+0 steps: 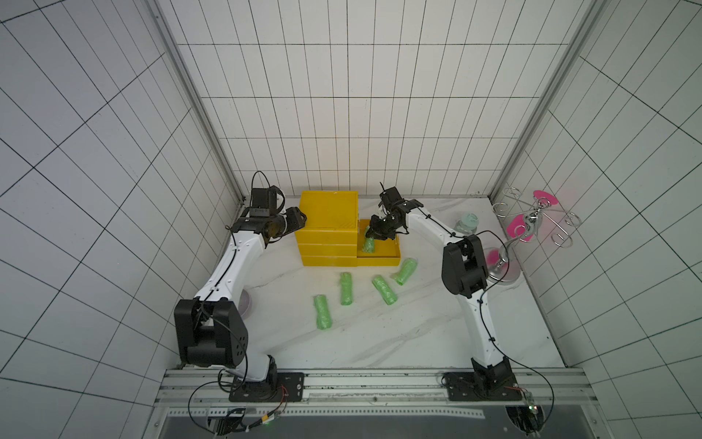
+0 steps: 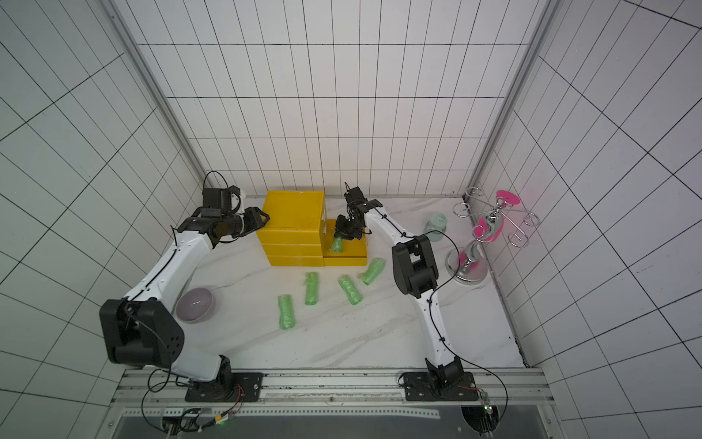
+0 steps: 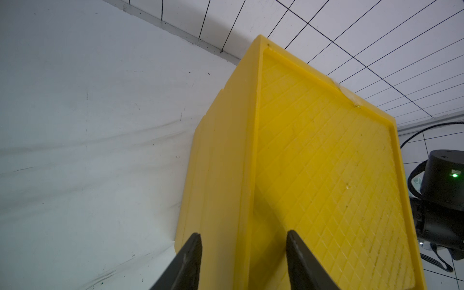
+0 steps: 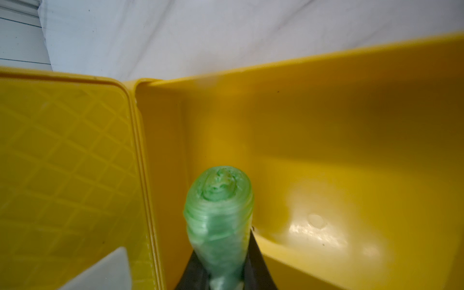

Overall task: Sort the rolls of trash bags by color and place them into the drawer
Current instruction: Place the roll of trash bags in the drawer.

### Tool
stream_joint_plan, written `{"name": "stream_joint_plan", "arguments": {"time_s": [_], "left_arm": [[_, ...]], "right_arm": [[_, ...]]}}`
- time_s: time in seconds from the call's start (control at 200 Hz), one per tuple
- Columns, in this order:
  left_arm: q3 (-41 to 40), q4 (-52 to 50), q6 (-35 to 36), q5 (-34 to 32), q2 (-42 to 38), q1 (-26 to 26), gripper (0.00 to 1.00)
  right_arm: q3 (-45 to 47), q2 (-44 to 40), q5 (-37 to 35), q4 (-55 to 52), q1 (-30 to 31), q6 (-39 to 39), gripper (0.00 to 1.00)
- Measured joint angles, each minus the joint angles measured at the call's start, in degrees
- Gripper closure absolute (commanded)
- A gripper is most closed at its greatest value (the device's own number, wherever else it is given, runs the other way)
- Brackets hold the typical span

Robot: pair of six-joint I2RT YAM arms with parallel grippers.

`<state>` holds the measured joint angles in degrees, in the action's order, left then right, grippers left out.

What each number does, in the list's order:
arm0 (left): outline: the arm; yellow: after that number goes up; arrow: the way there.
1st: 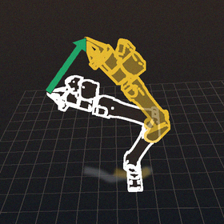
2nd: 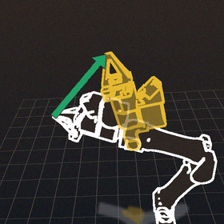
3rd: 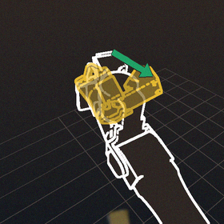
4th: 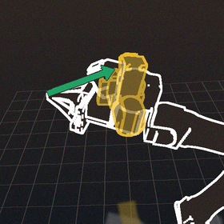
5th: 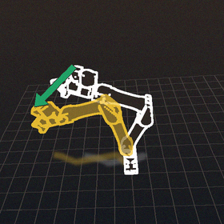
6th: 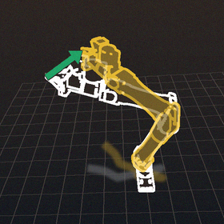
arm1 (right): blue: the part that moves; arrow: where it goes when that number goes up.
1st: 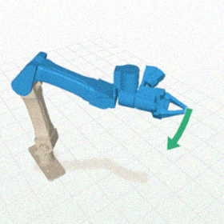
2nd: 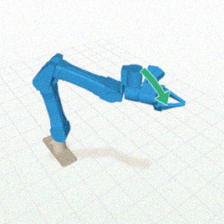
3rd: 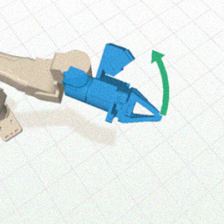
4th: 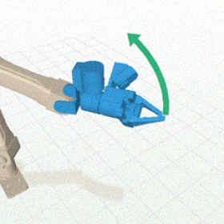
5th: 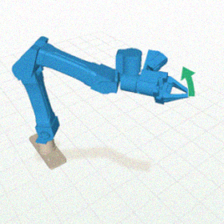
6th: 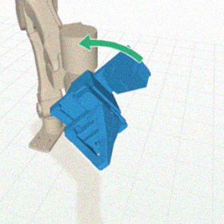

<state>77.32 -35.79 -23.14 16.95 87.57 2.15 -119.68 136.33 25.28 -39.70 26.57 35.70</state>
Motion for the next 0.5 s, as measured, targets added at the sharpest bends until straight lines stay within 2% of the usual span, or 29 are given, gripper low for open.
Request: {"name": "stream_joint_plan", "arguments": {"time_s": [0.18, 0.5], "left_arm": [[0.0, -0.04, 0.0, 0.59, 0.0, 0.0, 0.47], [0.0, -0.22, 0.0, 1.16, 0.0, 0.0, 0.47]], "right_arm": [[0.0, 1.2, 2.38, 1.03, 0.55, 2.73, 0.61], [1.84, -0.68, 4.15, 4.55, 0.48, 4.17, 0.58]]}}
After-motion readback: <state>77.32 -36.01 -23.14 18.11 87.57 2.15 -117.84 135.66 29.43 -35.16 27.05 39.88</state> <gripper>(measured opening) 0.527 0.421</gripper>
